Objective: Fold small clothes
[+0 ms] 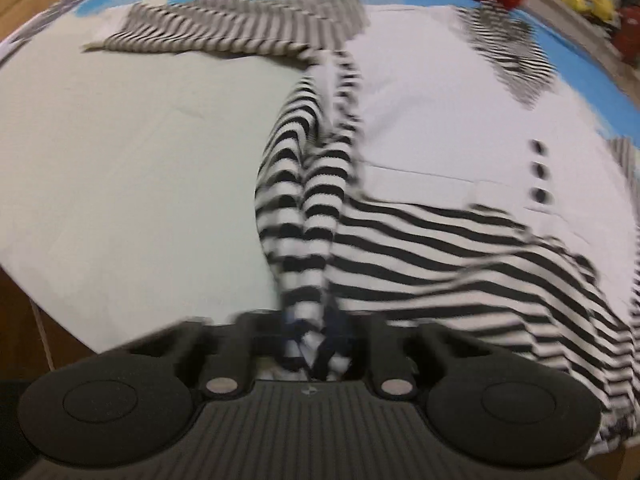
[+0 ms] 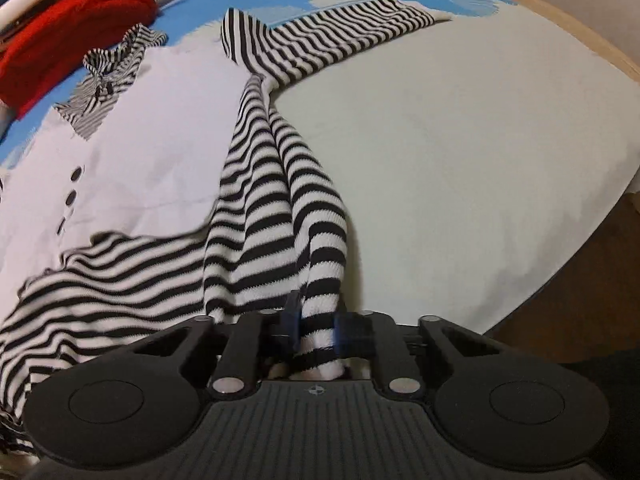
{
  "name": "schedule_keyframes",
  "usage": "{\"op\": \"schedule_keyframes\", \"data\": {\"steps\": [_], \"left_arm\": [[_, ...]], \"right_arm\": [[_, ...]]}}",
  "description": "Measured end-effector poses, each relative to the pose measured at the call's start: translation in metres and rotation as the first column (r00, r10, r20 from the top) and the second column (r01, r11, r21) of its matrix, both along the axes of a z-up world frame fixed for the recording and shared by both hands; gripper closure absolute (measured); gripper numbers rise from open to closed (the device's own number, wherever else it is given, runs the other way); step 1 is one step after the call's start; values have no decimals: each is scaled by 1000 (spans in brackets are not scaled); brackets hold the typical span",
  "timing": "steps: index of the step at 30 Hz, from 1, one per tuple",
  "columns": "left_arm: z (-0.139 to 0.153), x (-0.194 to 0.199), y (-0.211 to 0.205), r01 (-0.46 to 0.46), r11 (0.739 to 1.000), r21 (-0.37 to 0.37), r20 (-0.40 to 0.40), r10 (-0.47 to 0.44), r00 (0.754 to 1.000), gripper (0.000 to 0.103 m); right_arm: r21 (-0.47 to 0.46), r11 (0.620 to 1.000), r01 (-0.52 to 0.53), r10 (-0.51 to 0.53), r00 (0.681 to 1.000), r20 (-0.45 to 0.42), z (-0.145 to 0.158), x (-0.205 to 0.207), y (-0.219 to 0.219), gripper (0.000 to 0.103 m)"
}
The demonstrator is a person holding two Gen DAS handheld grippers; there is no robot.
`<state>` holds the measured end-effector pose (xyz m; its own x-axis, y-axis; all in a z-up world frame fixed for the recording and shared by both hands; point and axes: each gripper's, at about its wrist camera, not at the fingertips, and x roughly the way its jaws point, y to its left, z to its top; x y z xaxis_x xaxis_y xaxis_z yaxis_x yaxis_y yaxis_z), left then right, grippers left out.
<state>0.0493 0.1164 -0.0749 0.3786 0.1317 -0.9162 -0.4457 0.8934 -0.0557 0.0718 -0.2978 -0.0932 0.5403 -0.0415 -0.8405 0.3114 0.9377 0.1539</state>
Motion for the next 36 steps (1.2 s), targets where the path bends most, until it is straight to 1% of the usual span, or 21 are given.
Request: {"op": "schedule_keyframes", "data": {"steps": [1,4,7,8,11,12,13,14,15,16,18,21,22,24,26,27,28,29,30,33,36], "left_arm": [[7,-4,-5,16,1000,-8,4,-16,1000,95],[21,-16,-11,45,997,-67,54,-42,998,95],[21,-19,-4,23,996,-81,14,-22,1000,94],[21,-21,1,-2,997,-73,-9,1,1000,94],[25,-19,6,-36,999,9,-46,37,998,93],[27,-17,6,-37,999,20,-45,38,998,85],[33,-17,5,-38,999,31,-32,39,999,80],[38,-18,2,-33,998,45,-3,33,999,78],[47,-18,-4,-16,997,79,31,13,999,74],[57,-20,-13,17,992,128,73,-27,997,70],[71,-18,-26,78,979,188,148,-107,983,67],[73,-17,-43,154,976,152,209,-184,961,67],[70,-17,-45,173,977,122,203,-195,960,67],[58,-11,-47,205,978,48,145,-210,967,66],[38,-5,-46,196,980,-39,19,-196,981,65],[30,-6,-46,183,982,-41,-36,-184,982,65],[30,-7,-47,184,983,-17,-51,-185,981,66],[36,-8,-48,187,982,2,-37,-187,982,66],[46,-9,-49,188,982,11,-6,-188,982,64],[80,-14,-55,199,980,30,129,-201,971,54],[105,-14,-60,198,976,88,227,-213,950,48]], "right_arm": [[-30,999,31,-30,999,19,5,-1,-6,99],[-87,993,76,-71,996,54,13,-1,-22,99],[-107,992,60,-55,997,50,13,-2,-28,99],[-102,994,47,-43,998,48,12,-1,-27,99],[23,995,-100,101,995,-27,4,4,-13,95],[24,989,-144,145,988,-50,3,4,-7,95],[-24,988,-155,153,987,-54,4,4,-2,91],[-82,987,-139,135,990,-47,8,1,0,78],[-117,988,-101,98,995,-25,13,0,-1,72],[-108,992,-60,61,998,12,19,-3,-5,66],[-65,997,-35,40,995,88,30,-7,-8,66],[-66,995,-69,80,983,164,39,-9,1,66],[-68,994,-86,97,981,167,37,-9,5,65],[-61,991,-119,125,986,110,28,-8,9,65],[-93,986,-140,137,990,-36,6,0,12,65],[-103,986,-134,125,988,-92,-3,-1,10,65],[-93,990,-107,99,991,-85,-3,-4,6,58],[-83,993,-82,76,994,-79,0,-3,4,53],[-78,994,-74,70,996,-62,8,-3,3,53],[-108,992,-58,67,995,76,38,-8,4,54],[-136,989,-61,89,975,205,61,-16,10,54]]}}
